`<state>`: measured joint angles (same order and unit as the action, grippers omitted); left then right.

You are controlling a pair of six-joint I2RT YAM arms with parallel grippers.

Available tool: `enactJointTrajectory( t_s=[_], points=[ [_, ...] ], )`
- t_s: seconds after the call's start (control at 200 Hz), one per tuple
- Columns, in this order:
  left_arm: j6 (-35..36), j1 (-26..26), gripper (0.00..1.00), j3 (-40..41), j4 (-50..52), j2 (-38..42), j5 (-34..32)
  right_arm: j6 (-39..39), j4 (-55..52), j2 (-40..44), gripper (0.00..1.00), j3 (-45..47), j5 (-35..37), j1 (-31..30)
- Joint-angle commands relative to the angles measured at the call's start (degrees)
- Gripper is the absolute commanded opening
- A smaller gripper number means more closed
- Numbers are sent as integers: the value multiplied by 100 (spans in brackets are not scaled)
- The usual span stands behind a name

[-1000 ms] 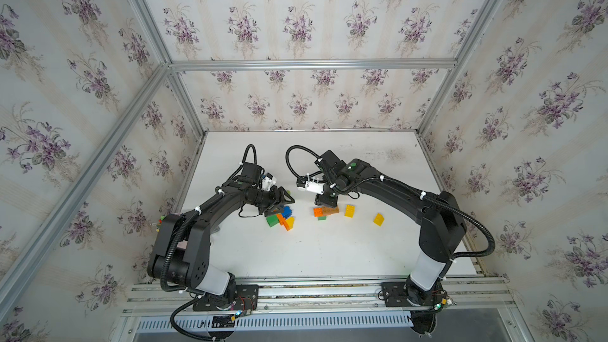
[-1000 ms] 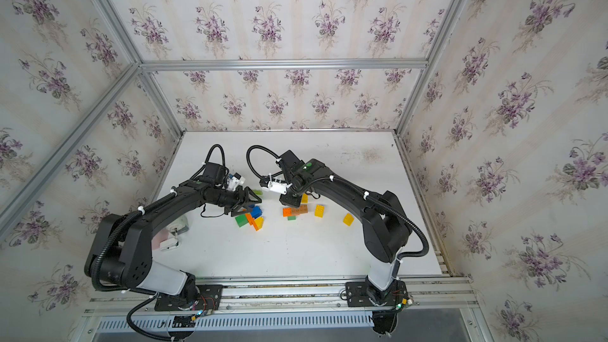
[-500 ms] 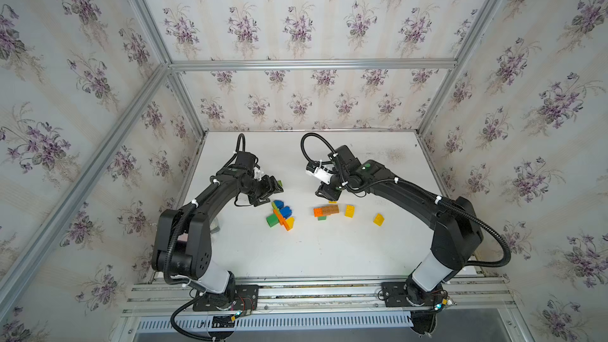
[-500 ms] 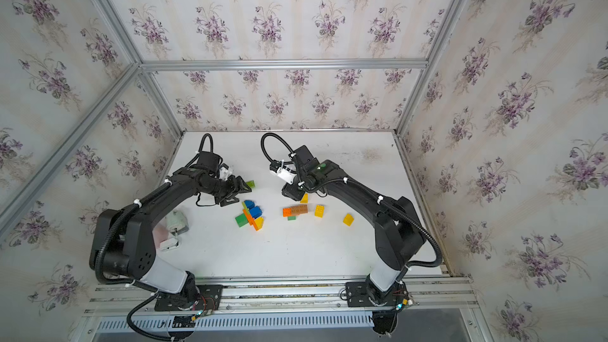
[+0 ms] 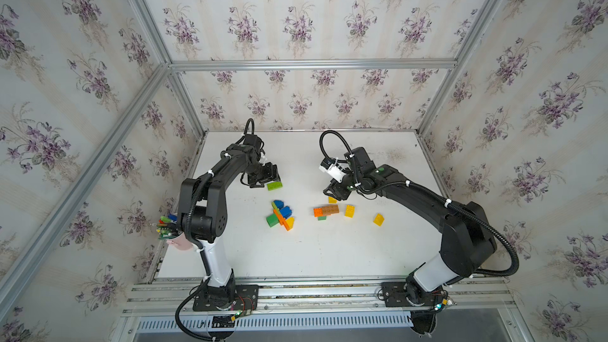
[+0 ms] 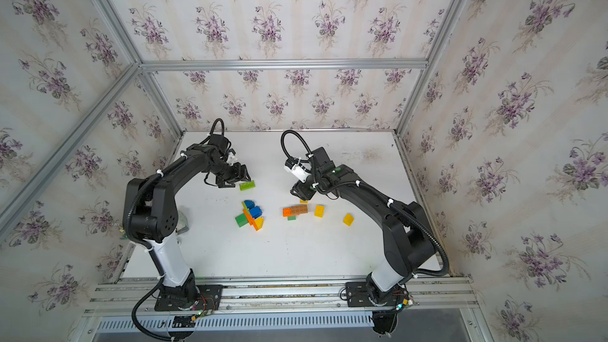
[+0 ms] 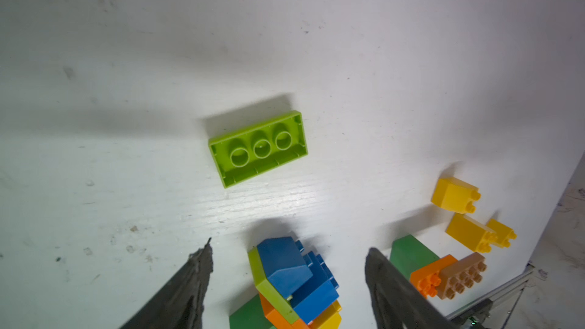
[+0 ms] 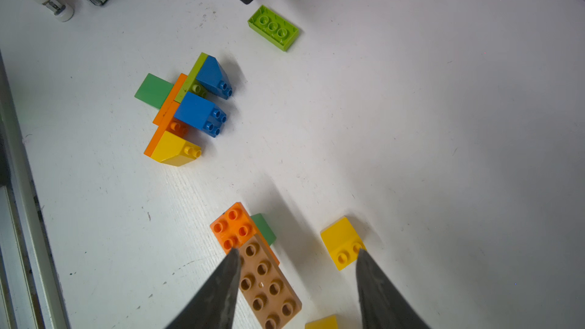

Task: Assemble a fork with lego
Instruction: Pick up the lego brick from the center of the board.

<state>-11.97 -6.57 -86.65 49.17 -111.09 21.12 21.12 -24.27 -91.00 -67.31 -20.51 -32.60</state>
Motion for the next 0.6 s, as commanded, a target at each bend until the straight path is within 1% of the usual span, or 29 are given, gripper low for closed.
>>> enactJointTrajectory(
  t_s=[0.0, 0.21, 0.37, 0.5, 0.595],
  points=[
    [795, 38, 80, -261, 282, -265, -330, -23, 305, 99, 60, 124, -322, 51],
    [1759, 42, 81, -959, 618, -931, -256, -72, 361, 118, 61, 175, -510, 96],
    [2403, -1, 81, -968, 647, -1035, -179, -84, 366, 115, 62, 192, -567, 94],
    [2798, -50, 80, -1145, 835, -1265, -389, -108, 351, 91, 63, 186, -633, 96],
    [3070, -105, 79, -1185, 779, -1319, -288, -117, 353, 74, 64, 183, -673, 96]
  ],
)
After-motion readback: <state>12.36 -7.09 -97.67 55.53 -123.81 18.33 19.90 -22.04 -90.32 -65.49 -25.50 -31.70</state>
